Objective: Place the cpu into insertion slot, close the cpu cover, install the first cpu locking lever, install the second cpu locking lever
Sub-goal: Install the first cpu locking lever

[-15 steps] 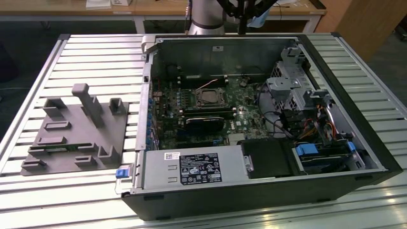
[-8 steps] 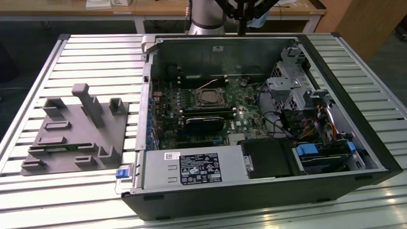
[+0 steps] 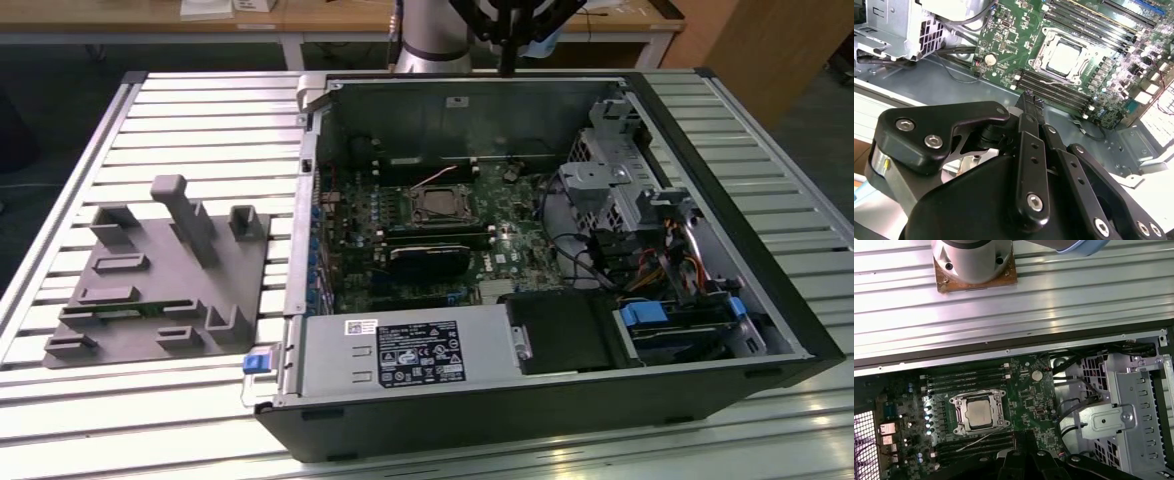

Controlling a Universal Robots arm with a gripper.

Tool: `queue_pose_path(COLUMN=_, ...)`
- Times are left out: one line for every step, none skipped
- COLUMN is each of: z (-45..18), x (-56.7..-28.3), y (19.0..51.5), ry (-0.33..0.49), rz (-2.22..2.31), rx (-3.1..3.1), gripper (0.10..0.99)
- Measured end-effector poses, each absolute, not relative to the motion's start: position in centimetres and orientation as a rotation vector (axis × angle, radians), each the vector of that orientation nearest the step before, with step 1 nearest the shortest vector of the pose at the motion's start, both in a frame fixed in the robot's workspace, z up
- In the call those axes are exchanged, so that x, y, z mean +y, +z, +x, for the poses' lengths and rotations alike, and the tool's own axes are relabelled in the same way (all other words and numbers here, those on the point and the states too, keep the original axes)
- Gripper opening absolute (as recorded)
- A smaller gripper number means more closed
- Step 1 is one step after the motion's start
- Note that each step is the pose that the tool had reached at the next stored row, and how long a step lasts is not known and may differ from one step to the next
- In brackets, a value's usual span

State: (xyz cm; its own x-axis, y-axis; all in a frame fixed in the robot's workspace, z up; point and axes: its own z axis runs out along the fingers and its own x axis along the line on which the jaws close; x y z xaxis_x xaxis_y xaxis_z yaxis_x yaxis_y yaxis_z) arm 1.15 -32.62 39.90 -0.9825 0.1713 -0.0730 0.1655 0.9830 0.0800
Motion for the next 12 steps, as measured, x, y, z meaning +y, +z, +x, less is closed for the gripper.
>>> queue_pose_path(z=1.15, x=-32.62, y=39.86, ry=0.113, rz=0.259, rx=3.049, gripper=0.106)
queue_pose_path(z=1.15, x=-32.62, y=39.81, ry=0.113, rz=0.259, rx=3.049, gripper=0.106)
queue_pose_path(z=1.15, x=-32.62, y=39.77, ry=0.113, rz=0.259, rx=3.049, gripper=0.106)
queue_pose_path(z=1.15, x=-32.62, y=39.72, ry=0.113, rz=0.259, rx=3.049, gripper=0.106)
queue_pose_path(z=1.15, x=-32.62, y=39.68, ry=0.113, rz=0.259, rx=3.049, gripper=0.106)
queue_pose_path(z=1.15, x=-32.62, y=39.64, ry=0.113, rz=0.259, rx=3.049, gripper=0.106)
queue_pose_path(z=1.15, x=-32.62, y=39.6, ry=0.113, rz=0.259, rx=3.049, gripper=0.106)
queue_pose_path(z=1.15, x=-32.62, y=39.56, ry=0.113, rz=0.259, rx=3.049, gripper=0.106)
queue_pose_path(z=1.15, x=-32.62, y=39.51, ry=0.113, rz=0.259, rx=3.049, gripper=0.106)
queue_pose_path(z=1.15, x=-32.62, y=39.47, ry=0.113, rz=0.259, rx=3.049, gripper=0.106)
queue_pose_path(z=1.15, x=-32.62, y=39.42, ry=0.113, rz=0.259, rx=3.049, gripper=0.106)
queue_pose_path(z=1.15, x=-32.62, y=39.38, ry=0.113, rz=0.259, rx=3.049, gripper=0.106)
